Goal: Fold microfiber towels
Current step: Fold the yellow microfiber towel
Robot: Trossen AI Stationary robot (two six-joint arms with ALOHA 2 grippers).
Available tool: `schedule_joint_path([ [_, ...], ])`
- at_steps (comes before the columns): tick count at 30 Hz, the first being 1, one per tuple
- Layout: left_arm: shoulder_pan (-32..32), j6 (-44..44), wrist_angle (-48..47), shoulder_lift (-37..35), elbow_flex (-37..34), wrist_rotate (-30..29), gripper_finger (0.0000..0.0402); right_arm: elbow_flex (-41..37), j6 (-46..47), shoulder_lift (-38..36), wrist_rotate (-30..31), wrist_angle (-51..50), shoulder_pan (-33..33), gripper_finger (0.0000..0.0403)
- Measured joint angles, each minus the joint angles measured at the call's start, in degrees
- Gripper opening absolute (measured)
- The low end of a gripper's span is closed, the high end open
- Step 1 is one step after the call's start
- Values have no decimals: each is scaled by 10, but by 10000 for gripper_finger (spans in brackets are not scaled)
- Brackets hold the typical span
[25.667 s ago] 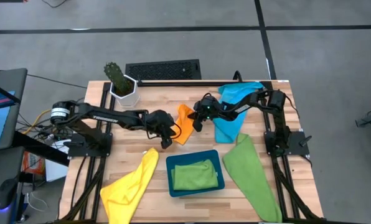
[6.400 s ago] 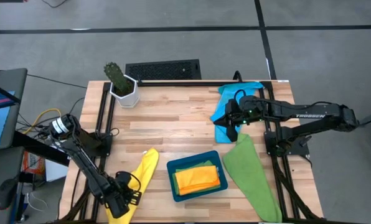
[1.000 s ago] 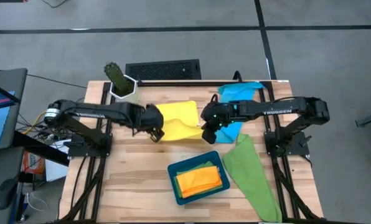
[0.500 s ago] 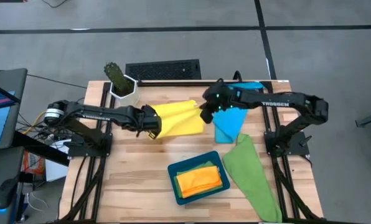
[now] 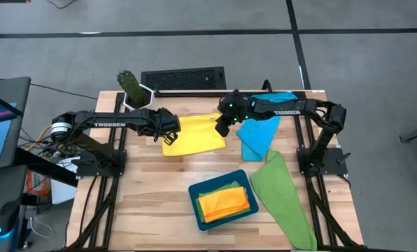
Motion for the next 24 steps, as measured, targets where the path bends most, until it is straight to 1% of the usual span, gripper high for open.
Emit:
schedule_joint_path([
  [4,24,29,30,0,0,0,0,0,-3,0,0,7,-18,3],
  [6,36,32,37,0,0,-1,0,0,-2,-5,0,-4,-27,3],
  [10,53,44,45,0,1,0,0,1,-13,-11,-4,5,-39,3],
  [13,55,44,46,0,1,1,0,0,-22,-8,-7,3,-41,3],
  [16,55,39,56,0,-3,1,0,0,-25,10,-11,2,-34,3],
  [20,53,33,96,0,-39,12,0,0,-25,37,-15,10,-25,3],
  [24,52,29,103,0,-54,-7,0,0,-24,42,9,19,-22,5],
])
